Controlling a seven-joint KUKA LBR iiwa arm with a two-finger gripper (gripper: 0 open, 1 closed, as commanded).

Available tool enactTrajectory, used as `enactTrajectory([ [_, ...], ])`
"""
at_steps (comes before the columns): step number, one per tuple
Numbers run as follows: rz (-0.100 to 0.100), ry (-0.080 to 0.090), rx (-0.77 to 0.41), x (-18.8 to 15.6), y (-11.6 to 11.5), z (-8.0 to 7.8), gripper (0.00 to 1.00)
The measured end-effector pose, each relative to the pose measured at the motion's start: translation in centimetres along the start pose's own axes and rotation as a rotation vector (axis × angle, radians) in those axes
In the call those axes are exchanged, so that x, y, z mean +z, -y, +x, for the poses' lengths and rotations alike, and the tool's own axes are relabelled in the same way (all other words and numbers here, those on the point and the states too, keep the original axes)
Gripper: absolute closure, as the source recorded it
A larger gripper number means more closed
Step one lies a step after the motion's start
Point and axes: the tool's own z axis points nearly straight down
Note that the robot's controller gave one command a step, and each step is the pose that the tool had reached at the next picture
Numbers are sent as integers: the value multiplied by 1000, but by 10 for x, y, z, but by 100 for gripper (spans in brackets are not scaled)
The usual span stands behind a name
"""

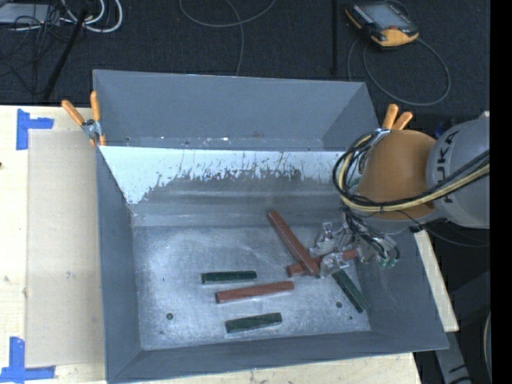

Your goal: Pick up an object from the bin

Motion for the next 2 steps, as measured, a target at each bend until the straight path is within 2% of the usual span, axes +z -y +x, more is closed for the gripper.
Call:
enactTrajectory([
  [1, 0, 0, -1, 0, 0, 0, 100],
  [2, 1, -2, -2, -154, 9, -18, 100],
])
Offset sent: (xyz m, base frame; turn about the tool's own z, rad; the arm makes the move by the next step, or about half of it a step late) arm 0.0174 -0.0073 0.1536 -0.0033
